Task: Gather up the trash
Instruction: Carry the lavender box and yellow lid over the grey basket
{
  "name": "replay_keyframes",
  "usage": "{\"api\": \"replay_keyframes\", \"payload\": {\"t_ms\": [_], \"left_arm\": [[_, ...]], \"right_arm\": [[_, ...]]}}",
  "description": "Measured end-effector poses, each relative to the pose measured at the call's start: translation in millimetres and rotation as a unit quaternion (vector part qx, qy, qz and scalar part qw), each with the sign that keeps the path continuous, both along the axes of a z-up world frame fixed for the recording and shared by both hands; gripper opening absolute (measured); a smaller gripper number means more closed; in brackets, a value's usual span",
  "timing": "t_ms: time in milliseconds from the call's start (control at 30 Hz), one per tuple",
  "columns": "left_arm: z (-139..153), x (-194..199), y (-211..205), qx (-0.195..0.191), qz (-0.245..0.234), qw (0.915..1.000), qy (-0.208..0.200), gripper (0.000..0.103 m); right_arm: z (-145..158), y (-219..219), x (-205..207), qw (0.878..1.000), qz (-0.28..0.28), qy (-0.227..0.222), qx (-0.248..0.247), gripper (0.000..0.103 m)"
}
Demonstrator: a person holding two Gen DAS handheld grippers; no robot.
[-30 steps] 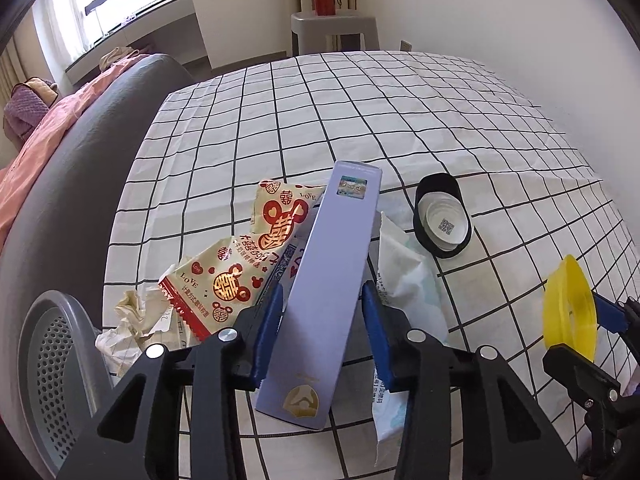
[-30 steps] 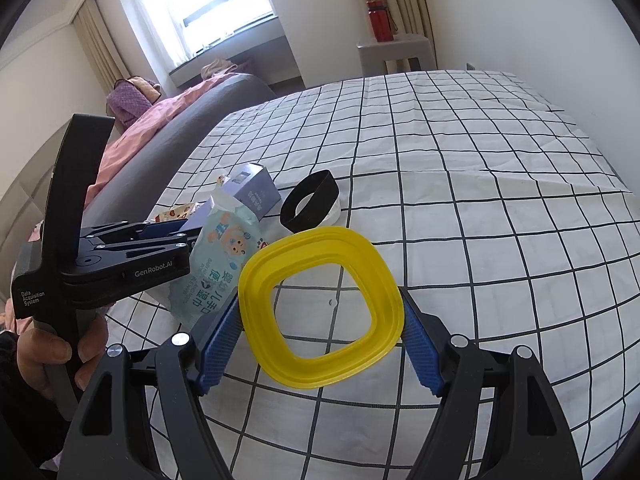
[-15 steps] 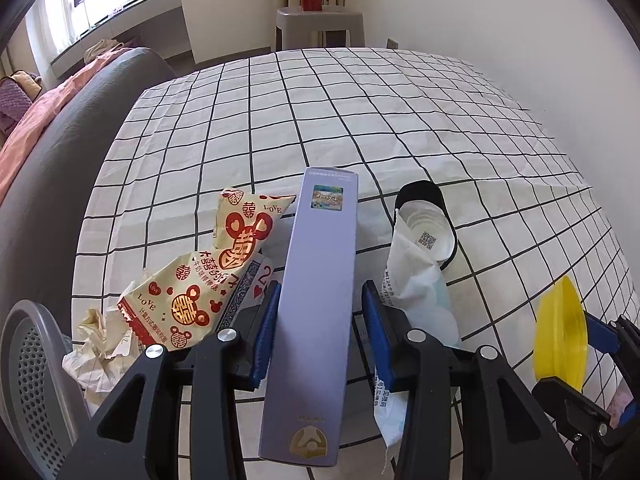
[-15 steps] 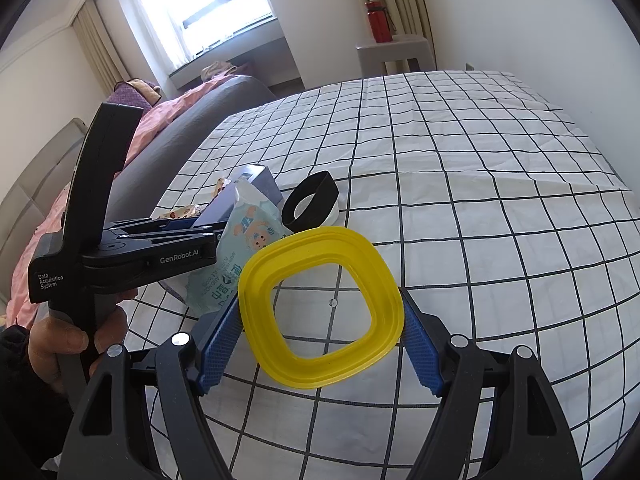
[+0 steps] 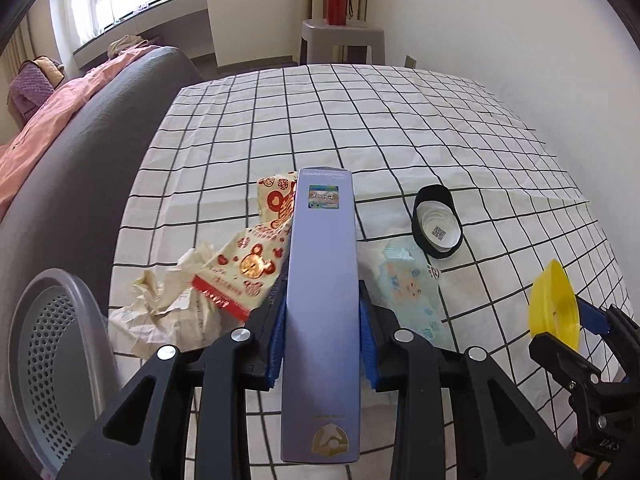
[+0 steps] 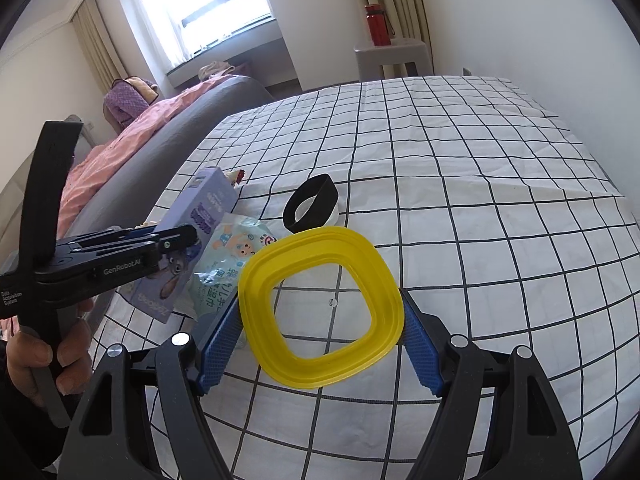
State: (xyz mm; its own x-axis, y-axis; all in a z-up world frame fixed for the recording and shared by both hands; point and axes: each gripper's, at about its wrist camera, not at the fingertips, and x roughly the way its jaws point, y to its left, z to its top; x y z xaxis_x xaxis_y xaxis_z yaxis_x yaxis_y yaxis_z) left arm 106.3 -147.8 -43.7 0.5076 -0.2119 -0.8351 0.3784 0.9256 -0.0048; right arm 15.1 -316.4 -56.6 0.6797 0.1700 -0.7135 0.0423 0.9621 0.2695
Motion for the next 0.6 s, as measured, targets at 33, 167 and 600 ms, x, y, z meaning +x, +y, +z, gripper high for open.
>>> {"api": "replay_keyframes", "payload": {"t_ms": [33,167,600], "left_arm": [[3.8,-3.1,4.9,0.000,0.003,1.0000,-0.005,0.031],[17.2,-16.8,25.4,-0.006,0.014,0.9997,-0.018,0.031],[26.2,-67.2,99.3,-0.030,0.047,0.9982,-0.019,0.031]], "right_arm": [[1.2,2.2,-1.2,1.000,0.001,0.000,-0.002,0.072],[3.2,11.1,-7.0,1.000,0.001,0.003,-0.003,0.072],[9.5,69.5,-27.3,1.000,0.018,0.010,0.004,0.072]]}}
